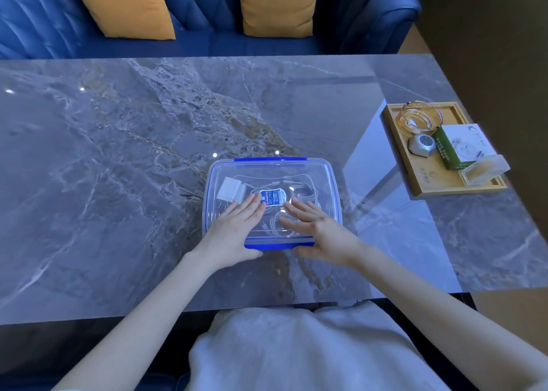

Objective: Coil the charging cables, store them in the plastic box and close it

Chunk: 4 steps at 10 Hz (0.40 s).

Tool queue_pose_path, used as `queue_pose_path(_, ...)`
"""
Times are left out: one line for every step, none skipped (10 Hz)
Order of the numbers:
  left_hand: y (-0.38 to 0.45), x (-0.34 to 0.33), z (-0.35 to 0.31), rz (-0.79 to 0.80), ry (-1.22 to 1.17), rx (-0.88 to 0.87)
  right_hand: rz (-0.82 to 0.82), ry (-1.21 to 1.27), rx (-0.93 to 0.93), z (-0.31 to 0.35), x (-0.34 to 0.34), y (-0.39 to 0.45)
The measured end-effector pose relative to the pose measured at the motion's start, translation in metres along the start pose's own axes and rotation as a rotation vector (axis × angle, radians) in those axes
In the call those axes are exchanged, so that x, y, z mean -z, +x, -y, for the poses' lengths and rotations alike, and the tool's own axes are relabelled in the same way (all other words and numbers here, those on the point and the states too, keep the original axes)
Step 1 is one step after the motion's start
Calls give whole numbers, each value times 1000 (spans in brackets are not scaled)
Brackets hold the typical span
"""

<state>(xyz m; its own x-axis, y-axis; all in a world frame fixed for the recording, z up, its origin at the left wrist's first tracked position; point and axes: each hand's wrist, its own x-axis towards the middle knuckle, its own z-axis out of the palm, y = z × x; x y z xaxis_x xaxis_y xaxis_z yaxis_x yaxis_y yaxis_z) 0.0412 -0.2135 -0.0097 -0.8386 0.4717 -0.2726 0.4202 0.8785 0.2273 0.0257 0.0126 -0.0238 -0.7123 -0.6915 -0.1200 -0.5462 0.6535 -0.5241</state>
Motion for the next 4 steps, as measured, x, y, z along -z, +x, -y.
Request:
queue_pose_path(5, 11, -1, 35, 16, 11, -22, 60, -4, 0, 4, 0)
queue_pose_path(4, 18, -7, 70, 39, 27, 10, 90, -21, 3, 7, -1)
queue_pose_path(5, 31, -9, 96, -28, 53, 12, 174, -106, 11, 20, 5)
queue_pose_path(16, 60, -2, 107, -159, 110, -227, 406, -294, 27, 64, 6)
